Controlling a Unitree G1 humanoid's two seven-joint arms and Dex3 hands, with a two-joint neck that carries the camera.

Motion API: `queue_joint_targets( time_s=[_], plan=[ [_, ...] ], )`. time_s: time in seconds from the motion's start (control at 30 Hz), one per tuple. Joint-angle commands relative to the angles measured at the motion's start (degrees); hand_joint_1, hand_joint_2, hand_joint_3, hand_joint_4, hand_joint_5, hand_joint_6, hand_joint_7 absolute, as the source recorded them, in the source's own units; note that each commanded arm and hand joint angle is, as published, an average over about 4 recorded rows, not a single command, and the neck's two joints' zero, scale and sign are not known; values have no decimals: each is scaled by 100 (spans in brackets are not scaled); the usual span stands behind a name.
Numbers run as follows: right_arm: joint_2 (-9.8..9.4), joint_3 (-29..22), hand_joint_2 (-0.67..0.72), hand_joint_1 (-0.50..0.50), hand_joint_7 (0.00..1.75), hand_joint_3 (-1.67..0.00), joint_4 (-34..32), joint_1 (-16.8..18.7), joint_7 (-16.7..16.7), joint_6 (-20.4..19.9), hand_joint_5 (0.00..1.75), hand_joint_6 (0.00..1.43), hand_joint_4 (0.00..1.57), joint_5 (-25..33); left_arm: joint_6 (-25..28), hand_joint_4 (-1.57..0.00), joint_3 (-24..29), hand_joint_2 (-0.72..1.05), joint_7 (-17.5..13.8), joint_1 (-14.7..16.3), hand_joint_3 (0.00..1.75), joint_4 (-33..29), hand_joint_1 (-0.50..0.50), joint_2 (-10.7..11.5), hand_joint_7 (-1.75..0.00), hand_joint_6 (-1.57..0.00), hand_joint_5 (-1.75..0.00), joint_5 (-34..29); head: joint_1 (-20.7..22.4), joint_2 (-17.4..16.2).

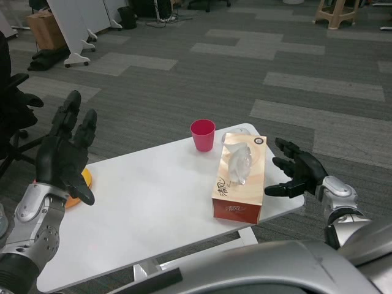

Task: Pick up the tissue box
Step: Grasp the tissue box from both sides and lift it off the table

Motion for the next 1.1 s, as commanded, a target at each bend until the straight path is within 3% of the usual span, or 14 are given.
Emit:
queue_joint_targets(
  time_s=[0.03, 0.53, 0.97, 1.1],
  plan=[
    [56, -44, 9, 25, 0, -56, -66, 26, 26, 11, 34, 0, 0, 11, -29, 0, -14, -64, -3, 22, 9, 30, 50, 54, 0, 0, 0, -1, 14, -11],
    [100, 408, 6, 25, 0, -56, 125, 88, 61, 13, 29, 0, 0, -156, -31, 0, -23, -64, -3, 57, 9, 5, 50, 58, 0, 0, 0, -1, 19, -23],
    [240, 430, 3, 25, 0, -56, 180, 79, 61, 174, 29, 0, 0, -659, -29, 0, 1, -64, -3, 57, 2, 12, 50, 63, 0, 0, 0, -1, 61, -55],
    [280, 452, 3, 25, 0, -56, 129, 85, 76, 213, 29, 0, 0, -749, -27, 0, 12, -64, -3, 57, 9, 14, 50, 67, 0, 0, 0, -1, 58, -65]
  ],
)
